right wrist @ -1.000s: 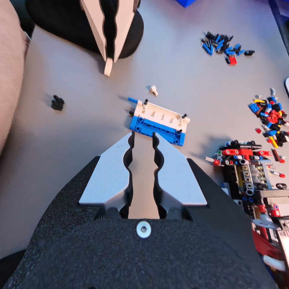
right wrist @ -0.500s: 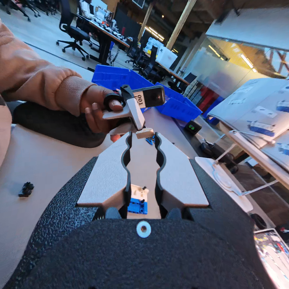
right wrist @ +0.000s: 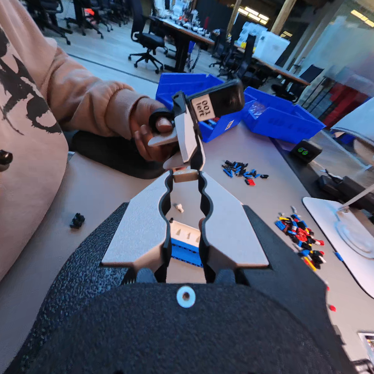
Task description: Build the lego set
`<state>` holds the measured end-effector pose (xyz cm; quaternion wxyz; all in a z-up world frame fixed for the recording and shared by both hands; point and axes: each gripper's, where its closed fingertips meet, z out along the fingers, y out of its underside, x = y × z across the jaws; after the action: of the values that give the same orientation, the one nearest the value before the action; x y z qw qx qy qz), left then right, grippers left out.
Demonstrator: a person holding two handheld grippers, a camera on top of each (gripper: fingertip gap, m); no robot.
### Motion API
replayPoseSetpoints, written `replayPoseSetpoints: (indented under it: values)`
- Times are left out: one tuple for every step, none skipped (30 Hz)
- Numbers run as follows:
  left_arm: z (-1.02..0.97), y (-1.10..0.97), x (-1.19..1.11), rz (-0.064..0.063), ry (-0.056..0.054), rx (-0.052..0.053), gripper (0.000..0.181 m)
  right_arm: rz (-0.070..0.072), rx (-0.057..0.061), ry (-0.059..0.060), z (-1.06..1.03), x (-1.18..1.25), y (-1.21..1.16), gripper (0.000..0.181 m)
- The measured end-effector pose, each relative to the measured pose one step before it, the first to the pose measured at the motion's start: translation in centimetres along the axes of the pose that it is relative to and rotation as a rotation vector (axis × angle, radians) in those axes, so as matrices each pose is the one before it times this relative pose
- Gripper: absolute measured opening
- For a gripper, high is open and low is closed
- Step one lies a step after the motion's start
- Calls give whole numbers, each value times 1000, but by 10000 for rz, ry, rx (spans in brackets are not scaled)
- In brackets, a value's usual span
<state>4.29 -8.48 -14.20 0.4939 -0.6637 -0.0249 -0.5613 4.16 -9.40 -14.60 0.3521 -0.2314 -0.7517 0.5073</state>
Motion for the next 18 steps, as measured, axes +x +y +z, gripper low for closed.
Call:
replayPoseSetpoints:
  values:
    - [39, 303, -238, 229, -332, -272, 16, -111, -399, -247, 185, -178, 576, 22]
    - [153, 427, -211, 147, -278, -318, 16, -224, -418, -161, 241, -74, 504, 22]
    - [242, 511, -251, 62, -265, -351, 18, -253, -442, -226, 268, -176, 425, 23]
    - [283, 426, -330, 27, -268, -262, 18, -244, -388, -254, 268, -231, 259, 22]
    - [270, 234, -326, -8, -227, -111, 18, -259, -329, -236, 263, -208, 150, 23]
    - [187, 85, -262, -68, -127, -9, 18, -258, -336, -149, 221, -78, 188, 23]
    - [59, -38, -316, -115, -101, 81, 18, -262, -357, -37, 140, 141, 304, 23]
    - [4, -41, -222, -148, 6, 75, 17, -157, -267, -75, 79, 107, 253, 22]
    - [-3, -55, -118, -166, 76, 78, 17, -6, -139, -107, 51, 79, 136, 22]
    - [-13, -117, -59, -194, 108, 139, 16, 56, -54, -63, 13, 132, 77, 22]
    - [-74, -345, -25, -245, 168, 296, 14, 124, 26, 160, -11, 432, 41, 23]
    - [-139, -534, -15, -316, 220, 416, 12, 190, 167, 264, -32, 548, -145, 23]
    - [-188, -578, -71, -314, 191, 437, 11, 317, 124, 359, 2, 603, -62, 23]
    - [-205, -624, -50, -244, 170, 474, 11, 218, 93, 471, 7, 616, -6, 23]
    - [-212, -624, 68, -223, 202, 484, 11, 89, 65, 599, -7, 637, 39, 24]
    - [-170, -556, 80, -236, 185, 436, 11, 33, 66, 642, -50, 575, -3, 26]
    - [-146, -523, 52, -196, 137, 422, 11, 84, 158, 536, -87, 325, -171, 29]
    - [-114, -513, 20, -170, 99, 441, 11, 175, 241, 558, -106, 261, -370, 29]
